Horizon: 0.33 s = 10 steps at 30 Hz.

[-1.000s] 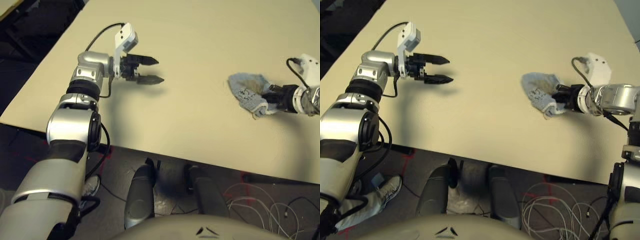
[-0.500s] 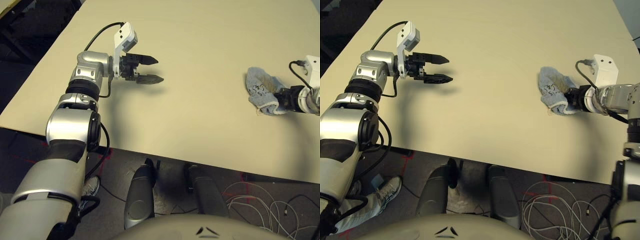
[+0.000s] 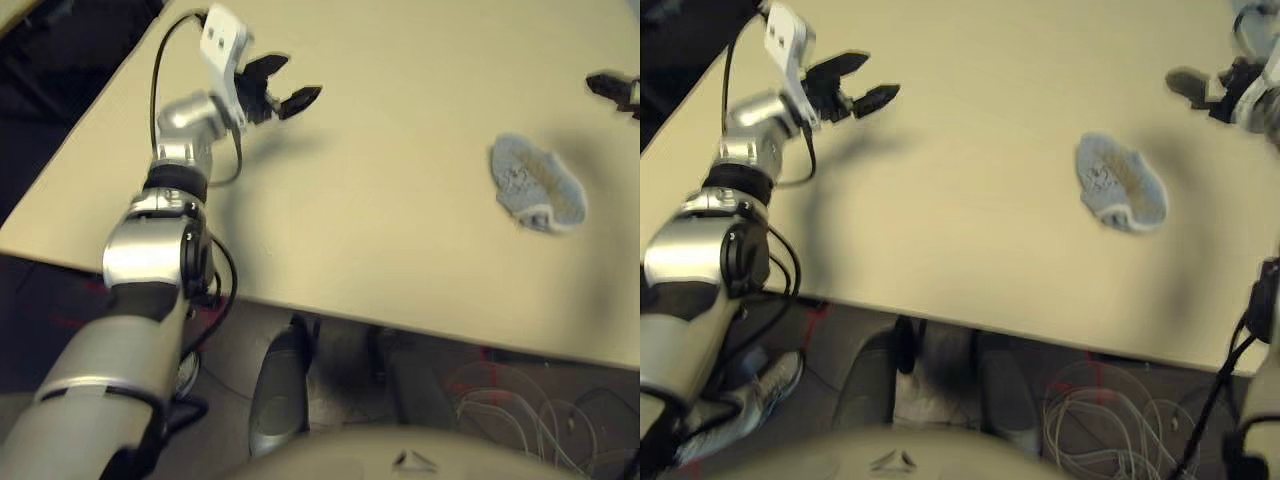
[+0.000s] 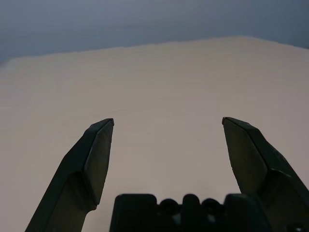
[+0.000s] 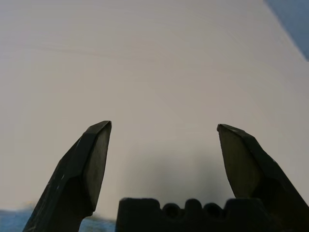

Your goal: Wipe the water off the table with a rag.

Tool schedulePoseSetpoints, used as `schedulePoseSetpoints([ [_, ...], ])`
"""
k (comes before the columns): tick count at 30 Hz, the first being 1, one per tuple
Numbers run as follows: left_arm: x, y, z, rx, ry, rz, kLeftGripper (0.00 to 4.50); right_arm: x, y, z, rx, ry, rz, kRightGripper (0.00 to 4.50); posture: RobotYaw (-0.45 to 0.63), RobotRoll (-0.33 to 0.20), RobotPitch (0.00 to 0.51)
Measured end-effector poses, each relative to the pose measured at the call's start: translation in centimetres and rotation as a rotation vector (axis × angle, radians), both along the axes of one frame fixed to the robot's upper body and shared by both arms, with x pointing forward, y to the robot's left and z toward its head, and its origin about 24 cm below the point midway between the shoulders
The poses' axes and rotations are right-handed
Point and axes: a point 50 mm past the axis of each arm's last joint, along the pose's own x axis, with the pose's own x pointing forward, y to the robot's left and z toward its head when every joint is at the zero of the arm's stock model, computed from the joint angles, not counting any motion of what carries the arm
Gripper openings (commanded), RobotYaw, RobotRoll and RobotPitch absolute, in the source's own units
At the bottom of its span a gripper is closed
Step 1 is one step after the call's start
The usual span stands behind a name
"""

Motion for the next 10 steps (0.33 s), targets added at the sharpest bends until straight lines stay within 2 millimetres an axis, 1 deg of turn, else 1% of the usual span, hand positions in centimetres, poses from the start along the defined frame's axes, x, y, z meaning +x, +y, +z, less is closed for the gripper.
schedulePoseSetpoints([
  [2, 0.0, 0.4, -1.7, -0.031, 0.034, 0.09, 4.5, -0.3, -0.2, -2.0, -0.002, -0.003, -0.041, 4.46, -0.03, 0.0, 0.213],
  [4, -0.1, 0.4, -3.2, -0.047, 0.062, 0.159, 4.5, -0.5, -0.4, -2.9, -0.012, -0.025, -0.068, 4.46, -0.03, 0.0, 0.21],
  [7, -0.2, 0.7, -4.5, -0.048, 0.094, 0.233, 4.5, -1.0, -0.8, -3.5, -0.028, -0.04, -0.09, 4.46, -0.03, 0.0, 0.205],
  [10, -0.4, 1.1, -5.4, -0.048, 0.114, 0.288, 4.5, -1.7, -1.4, -5.0, -0.023, 0.002, -0.107, 4.46, -0.05, 0.0, 0.193],
])
